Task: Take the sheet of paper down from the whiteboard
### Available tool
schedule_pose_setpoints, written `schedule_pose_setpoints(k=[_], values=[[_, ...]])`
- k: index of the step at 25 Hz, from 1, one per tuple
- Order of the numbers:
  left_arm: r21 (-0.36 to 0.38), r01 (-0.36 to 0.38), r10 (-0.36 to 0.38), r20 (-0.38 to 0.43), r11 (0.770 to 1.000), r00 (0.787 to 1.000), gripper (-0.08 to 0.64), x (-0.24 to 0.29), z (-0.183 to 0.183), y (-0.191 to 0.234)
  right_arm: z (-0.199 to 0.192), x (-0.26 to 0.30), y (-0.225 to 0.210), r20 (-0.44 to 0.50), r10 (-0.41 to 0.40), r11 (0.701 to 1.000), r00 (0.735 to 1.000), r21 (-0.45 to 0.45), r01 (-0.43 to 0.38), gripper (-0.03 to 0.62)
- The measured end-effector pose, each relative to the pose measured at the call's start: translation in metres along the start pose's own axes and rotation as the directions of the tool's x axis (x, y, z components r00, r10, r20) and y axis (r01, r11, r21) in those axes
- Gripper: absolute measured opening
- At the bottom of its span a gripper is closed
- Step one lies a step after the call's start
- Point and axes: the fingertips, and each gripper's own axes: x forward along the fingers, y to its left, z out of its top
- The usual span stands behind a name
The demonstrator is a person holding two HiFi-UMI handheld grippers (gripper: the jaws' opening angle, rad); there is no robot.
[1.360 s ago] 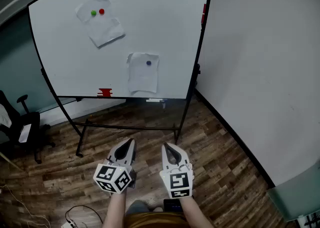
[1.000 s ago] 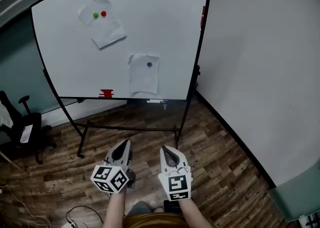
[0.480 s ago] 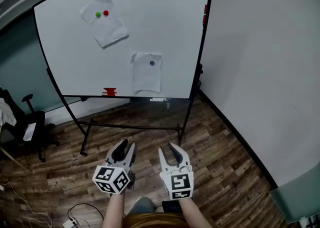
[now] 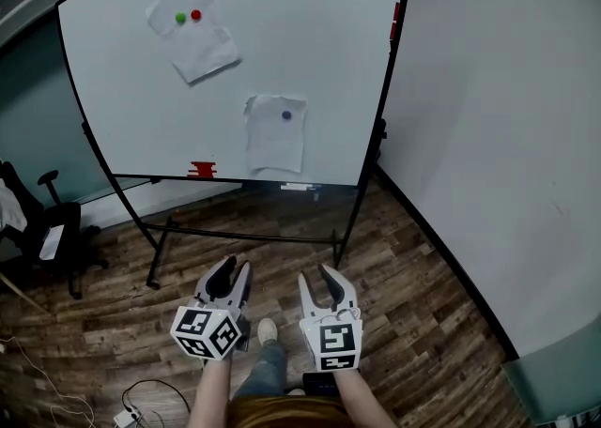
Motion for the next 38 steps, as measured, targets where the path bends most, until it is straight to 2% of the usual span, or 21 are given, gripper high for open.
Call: schedule_pose_setpoints(k=[7, 17, 24, 28, 38], values=[[-0.005, 0.007, -0.007, -0.004, 1.0, 1.0, 0.132, 0.077, 0.002, 0.039, -0.005, 0.076, -0.033, -0.001, -0.014, 1.0, 1.0, -0.009, 0.014, 0.144], [-0.01, 0.014, -0.014, -0.007, 1.0, 1.0, 0.13, 0.238, 0.04, 0.151, 0.015, 0.262, -0.083, -0.001, -0.044, 0.999, 0.999, -0.032, 0.044, 0.141], [-0.001, 0.039, -0.039, -0.022, 0.999, 0.999, 0.13, 0.312, 0.05, 0.212, 0.013, 0.37, -0.096, -0.023, -0.071, 0.996, 0.997, -0.048, 0.07, 0.141], [-0.003, 0.066, -0.066, -0.023, 0.998, 0.998, 0.13, 0.339, 0.052, 0.233, 0.014, 0.401, -0.101, -0.023, -0.098, 0.994, 0.995, -0.056, 0.097, 0.144], [0.019, 0.124, -0.124, -0.021, 0.992, 0.992, 0.13, 0.379, 0.061, 0.239, 0.024, 0.432, -0.122, 0.016, -0.164, 0.984, 0.986, -0.073, 0.165, 0.149]])
